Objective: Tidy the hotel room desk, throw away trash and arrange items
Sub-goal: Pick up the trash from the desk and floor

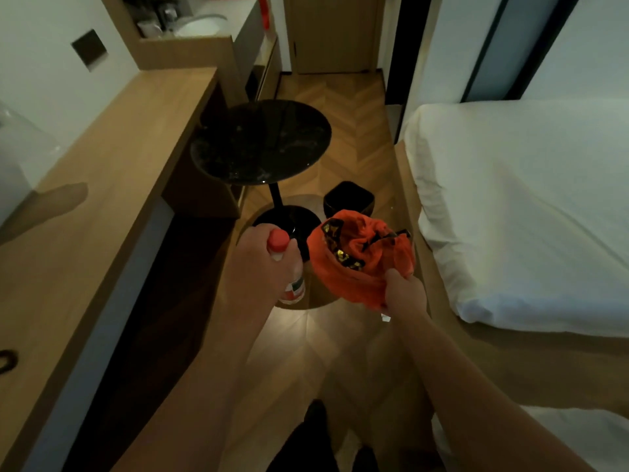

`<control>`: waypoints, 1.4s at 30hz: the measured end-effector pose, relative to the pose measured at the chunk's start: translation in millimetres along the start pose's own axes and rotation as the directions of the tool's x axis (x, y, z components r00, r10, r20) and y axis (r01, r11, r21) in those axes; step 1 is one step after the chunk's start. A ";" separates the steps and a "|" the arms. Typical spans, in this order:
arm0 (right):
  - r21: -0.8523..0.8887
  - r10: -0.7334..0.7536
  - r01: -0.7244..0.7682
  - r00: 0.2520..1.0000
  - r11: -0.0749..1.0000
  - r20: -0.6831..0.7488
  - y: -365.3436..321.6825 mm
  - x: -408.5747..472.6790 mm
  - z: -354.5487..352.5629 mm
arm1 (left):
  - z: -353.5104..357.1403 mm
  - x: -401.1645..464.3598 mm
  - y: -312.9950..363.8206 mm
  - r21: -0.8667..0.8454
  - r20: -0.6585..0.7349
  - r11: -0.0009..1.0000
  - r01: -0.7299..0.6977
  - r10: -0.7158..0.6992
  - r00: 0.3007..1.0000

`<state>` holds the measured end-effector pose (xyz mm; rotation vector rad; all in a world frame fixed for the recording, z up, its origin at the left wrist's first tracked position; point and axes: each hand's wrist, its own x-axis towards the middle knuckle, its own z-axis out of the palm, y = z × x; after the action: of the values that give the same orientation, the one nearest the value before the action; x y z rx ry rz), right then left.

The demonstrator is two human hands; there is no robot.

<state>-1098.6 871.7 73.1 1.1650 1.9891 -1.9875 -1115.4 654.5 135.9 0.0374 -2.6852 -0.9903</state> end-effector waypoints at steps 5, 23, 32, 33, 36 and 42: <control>0.013 0.015 -0.015 1.000 1.000 -0.006 -48.1 81.0 40.0 | 43.9 96.8 -14.7 -0.009 0.006 1.000 0.008 -0.008 1.000; 0.096 0.102 -0.097 0.993 0.991 -0.055 -197.0 340.0 77.0 | 206.7 353.3 33.6 0.045 0.180 0.999 -0.009 0.000 0.984; 0.108 0.085 -0.073 0.991 0.991 -0.106 -257.5 451.8 88.1 | 268.3 430.5 64.8 0.045 0.265 0.999 -0.004 -0.008 0.964; 0.110 0.095 -0.082 0.989 0.991 -0.117 -260.9 460.5 91.8 | 276.6 436.6 63.5 0.039 0.291 0.999 -0.007 -0.005 0.957; 0.118 0.114 -0.097 0.982 0.988 -0.151 -267.2 493.3 103.2 | 311.0 455.7 52.9 0.020 0.366 0.999 -0.028 0.019 0.930; 0.147 0.119 -0.089 0.970 0.985 -0.214 -245.0 580.7 123.4 | 404.9 494.2 15.6 -0.016 0.415 1.000 0.004 0.003 0.910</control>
<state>-1698.3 1049.8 -72.0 1.5523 1.8634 -2.0483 -1697.4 863.7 -24.8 -0.1992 -3.0564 -1.1283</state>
